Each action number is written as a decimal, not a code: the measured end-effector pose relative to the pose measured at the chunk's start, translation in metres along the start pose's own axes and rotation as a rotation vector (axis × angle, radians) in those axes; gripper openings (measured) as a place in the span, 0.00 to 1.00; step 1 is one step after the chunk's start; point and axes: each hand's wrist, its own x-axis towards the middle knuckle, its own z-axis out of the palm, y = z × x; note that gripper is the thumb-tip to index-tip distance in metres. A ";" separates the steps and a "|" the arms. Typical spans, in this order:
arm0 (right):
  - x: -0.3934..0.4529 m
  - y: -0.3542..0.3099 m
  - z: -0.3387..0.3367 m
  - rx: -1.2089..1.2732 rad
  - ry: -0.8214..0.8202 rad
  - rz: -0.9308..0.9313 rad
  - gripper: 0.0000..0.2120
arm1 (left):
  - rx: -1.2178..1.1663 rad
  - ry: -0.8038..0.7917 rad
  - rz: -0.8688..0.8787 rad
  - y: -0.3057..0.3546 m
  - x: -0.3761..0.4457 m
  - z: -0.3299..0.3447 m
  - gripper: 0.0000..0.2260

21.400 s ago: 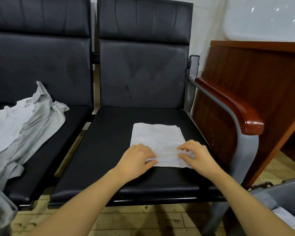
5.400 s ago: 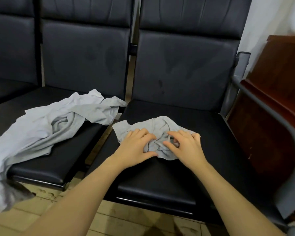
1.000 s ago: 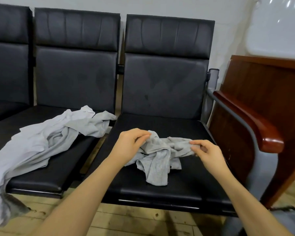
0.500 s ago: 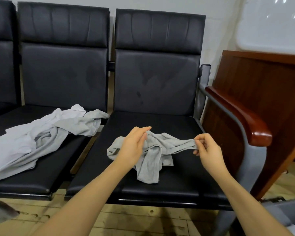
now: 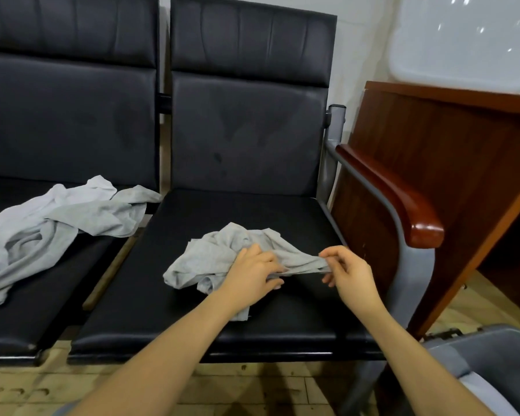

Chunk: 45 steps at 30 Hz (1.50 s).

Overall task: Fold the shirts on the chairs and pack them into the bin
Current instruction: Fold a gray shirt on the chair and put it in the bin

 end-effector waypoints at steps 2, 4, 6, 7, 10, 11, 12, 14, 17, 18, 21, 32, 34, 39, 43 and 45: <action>-0.001 0.009 -0.001 -0.104 -0.059 -0.009 0.12 | 0.026 -0.040 -0.015 0.000 0.001 0.002 0.09; -0.001 0.016 -0.003 -0.172 -0.120 0.010 0.12 | 0.030 -0.037 -0.012 0.000 0.002 0.004 0.10; -0.001 0.021 -0.005 -0.221 -0.161 -0.004 0.11 | -0.049 -0.010 -0.033 -0.001 0.002 0.002 0.09; -0.002 0.022 -0.006 -0.238 -0.172 -0.026 0.09 | -0.111 0.016 -0.052 -0.002 0.002 0.001 0.08; -0.003 0.019 -0.005 -0.272 -0.225 -0.058 0.06 | -0.204 0.077 -0.074 -0.003 0.004 -0.004 0.08; -0.003 0.021 -0.004 -0.302 -0.251 -0.065 0.10 | -0.209 0.080 -0.070 -0.003 0.004 -0.005 0.08; -0.003 0.023 -0.003 -0.345 -0.271 -0.085 0.12 | -0.206 0.076 -0.062 -0.003 0.004 -0.007 0.08; -0.002 0.027 0.000 -0.406 -0.273 -0.165 0.10 | -0.164 0.056 -0.028 -0.004 0.002 -0.009 0.08; -0.003 0.028 -0.001 -0.452 -0.250 -0.285 0.05 | -0.101 -0.017 0.005 -0.007 -0.002 -0.007 0.10; -0.003 0.026 -0.003 -0.445 -0.243 -0.316 0.04 | -0.117 -0.017 0.001 -0.008 -0.004 -0.007 0.11; -0.002 0.014 -0.006 -0.407 -0.223 -0.359 0.02 | -0.194 0.048 -0.036 -0.009 -0.010 -0.014 0.17; -0.006 -0.010 0.017 -0.272 -0.295 -0.322 0.04 | -0.101 0.098 -0.028 -0.044 -0.060 -0.045 0.13; -0.006 -0.010 0.019 -0.306 -0.264 -0.343 0.03 | -0.069 0.117 -0.037 -0.049 -0.063 -0.045 0.13; -0.006 -0.017 0.017 -0.322 -0.169 -0.377 0.04 | -0.013 0.252 -0.039 -0.046 -0.061 -0.060 0.15; 0.007 -0.039 0.011 -0.330 -0.129 -0.348 0.06 | 0.019 0.373 -0.052 -0.041 -0.047 -0.095 0.22; 0.018 -0.060 0.009 -0.308 -0.095 -0.356 0.07 | 0.056 0.406 -0.018 -0.044 -0.035 -0.117 0.21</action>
